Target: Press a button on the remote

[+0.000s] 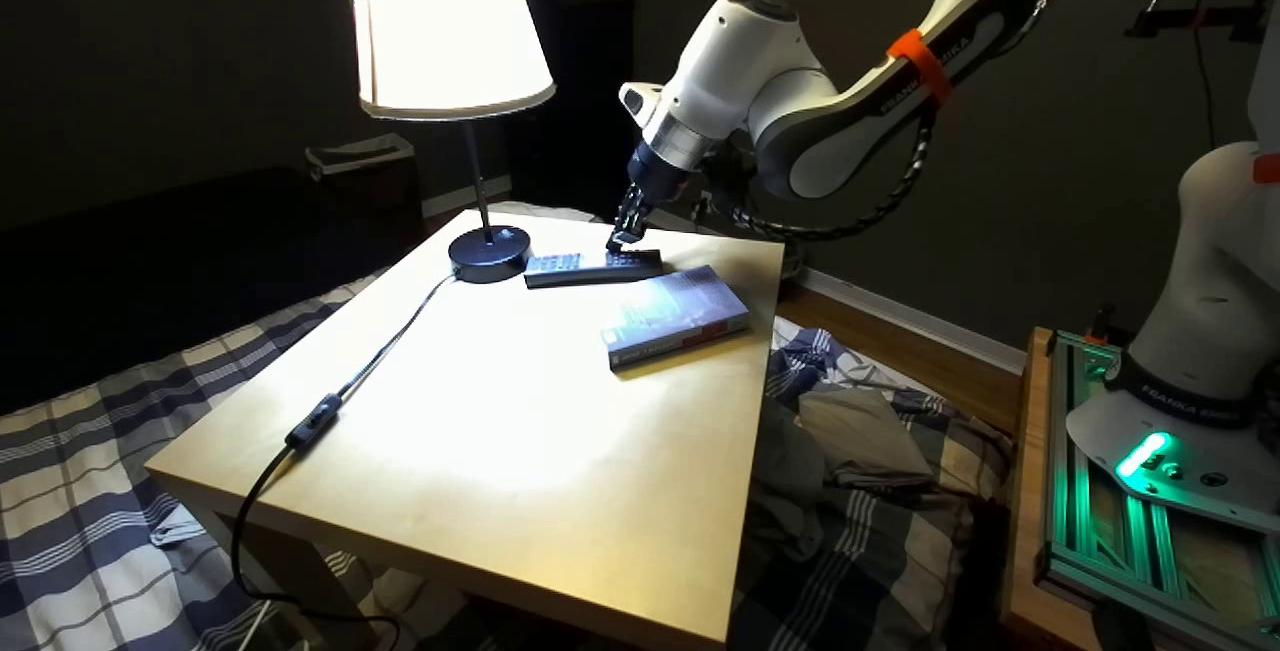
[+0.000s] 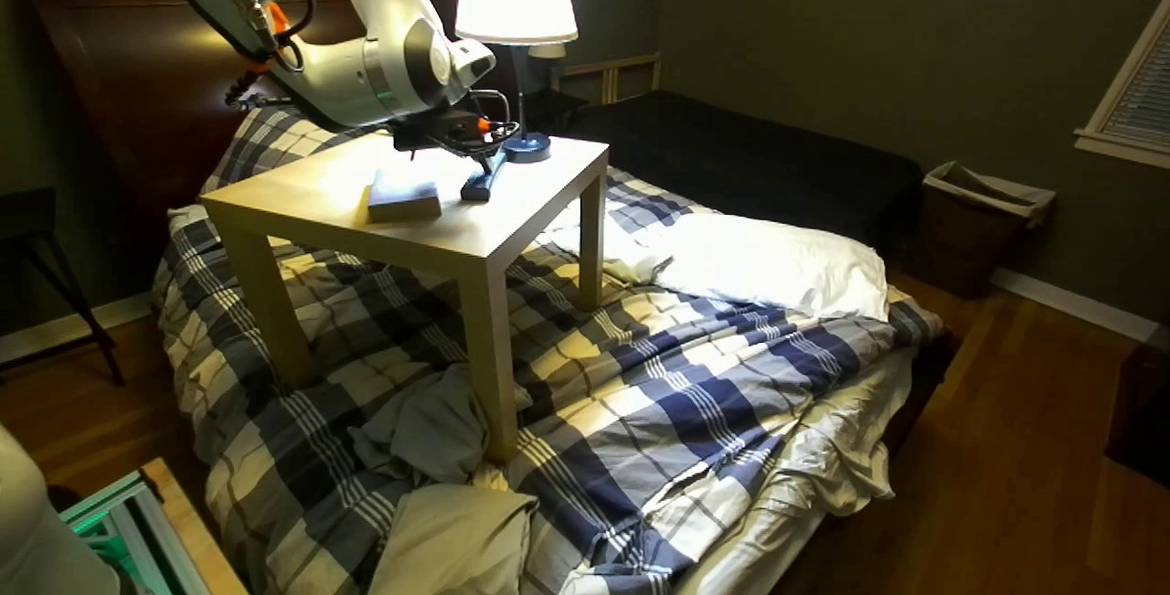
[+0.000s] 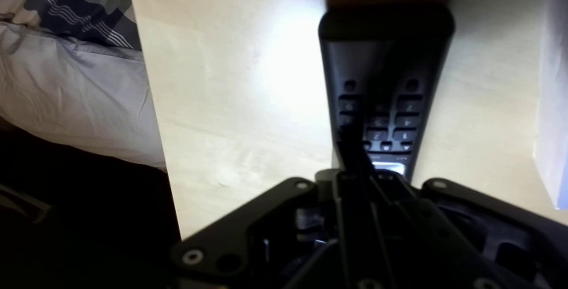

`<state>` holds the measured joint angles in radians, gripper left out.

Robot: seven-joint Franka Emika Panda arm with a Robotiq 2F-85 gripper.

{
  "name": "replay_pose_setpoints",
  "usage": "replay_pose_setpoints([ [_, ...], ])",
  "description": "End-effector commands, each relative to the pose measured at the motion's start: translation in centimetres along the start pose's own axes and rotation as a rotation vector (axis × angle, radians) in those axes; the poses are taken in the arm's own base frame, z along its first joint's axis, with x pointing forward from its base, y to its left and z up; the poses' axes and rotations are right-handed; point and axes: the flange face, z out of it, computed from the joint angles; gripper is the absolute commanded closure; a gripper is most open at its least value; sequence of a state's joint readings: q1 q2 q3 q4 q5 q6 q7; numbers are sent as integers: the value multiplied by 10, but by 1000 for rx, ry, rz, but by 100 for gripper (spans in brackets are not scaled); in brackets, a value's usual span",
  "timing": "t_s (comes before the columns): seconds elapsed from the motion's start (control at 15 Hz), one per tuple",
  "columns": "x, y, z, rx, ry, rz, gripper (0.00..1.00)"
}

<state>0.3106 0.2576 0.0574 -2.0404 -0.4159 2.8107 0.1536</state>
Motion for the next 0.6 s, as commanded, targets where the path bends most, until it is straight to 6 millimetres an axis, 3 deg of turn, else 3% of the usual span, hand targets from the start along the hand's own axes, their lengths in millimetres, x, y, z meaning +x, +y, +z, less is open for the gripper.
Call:
replay_pose_setpoints([
  [0.0, -5, -4, 1, -5, 1, 7, 100],
  [0.53, 0, -9, -10, -2, 21, 6, 100],
])
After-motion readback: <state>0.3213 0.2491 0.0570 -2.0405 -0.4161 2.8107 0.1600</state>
